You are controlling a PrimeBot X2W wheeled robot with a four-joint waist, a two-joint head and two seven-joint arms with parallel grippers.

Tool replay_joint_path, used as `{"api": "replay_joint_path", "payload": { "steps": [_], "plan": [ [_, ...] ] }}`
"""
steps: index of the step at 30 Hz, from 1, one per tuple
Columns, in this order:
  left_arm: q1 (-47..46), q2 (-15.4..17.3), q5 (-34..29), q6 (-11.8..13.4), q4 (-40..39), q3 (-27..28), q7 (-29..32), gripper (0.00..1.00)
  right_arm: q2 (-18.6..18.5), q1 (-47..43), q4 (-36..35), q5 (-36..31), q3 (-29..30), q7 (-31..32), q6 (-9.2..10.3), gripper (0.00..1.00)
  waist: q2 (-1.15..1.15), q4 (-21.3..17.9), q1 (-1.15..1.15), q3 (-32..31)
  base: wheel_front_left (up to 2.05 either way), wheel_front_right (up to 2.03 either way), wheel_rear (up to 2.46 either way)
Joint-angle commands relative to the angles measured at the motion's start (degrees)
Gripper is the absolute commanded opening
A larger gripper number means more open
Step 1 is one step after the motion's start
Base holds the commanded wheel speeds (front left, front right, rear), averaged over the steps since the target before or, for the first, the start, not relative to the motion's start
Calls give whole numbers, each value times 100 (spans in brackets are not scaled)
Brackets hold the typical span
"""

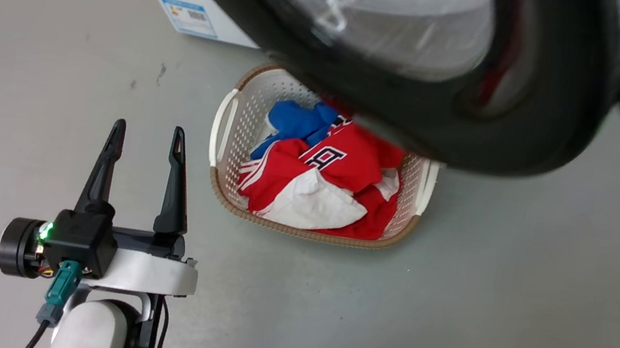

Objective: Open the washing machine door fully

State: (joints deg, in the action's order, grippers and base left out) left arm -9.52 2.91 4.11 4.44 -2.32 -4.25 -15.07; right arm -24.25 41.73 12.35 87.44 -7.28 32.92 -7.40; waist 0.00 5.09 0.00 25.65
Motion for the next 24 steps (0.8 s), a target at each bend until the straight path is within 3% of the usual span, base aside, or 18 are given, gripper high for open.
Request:
{"api": "replay_joint_path", "payload": {
  "steps": [1,13,24],
  "plan": [
    [73,-3,-47,-31,17,26,-15,100,118,-278,-176,72,-99,46,-16,0,0,-90,0,-117,0,0,0],
    [324,-2,-92,-110,117,108,-15,100,562,-1733,-1236,333,-589,195,-16,0,0,-184,0,-655,0,0,0],
    [552,-3,-130,-129,150,145,-15,100,928,-2551,-1855,137,-1479,371,-16,0,0,-174,0,-999,0,0,0]
  ]
}}
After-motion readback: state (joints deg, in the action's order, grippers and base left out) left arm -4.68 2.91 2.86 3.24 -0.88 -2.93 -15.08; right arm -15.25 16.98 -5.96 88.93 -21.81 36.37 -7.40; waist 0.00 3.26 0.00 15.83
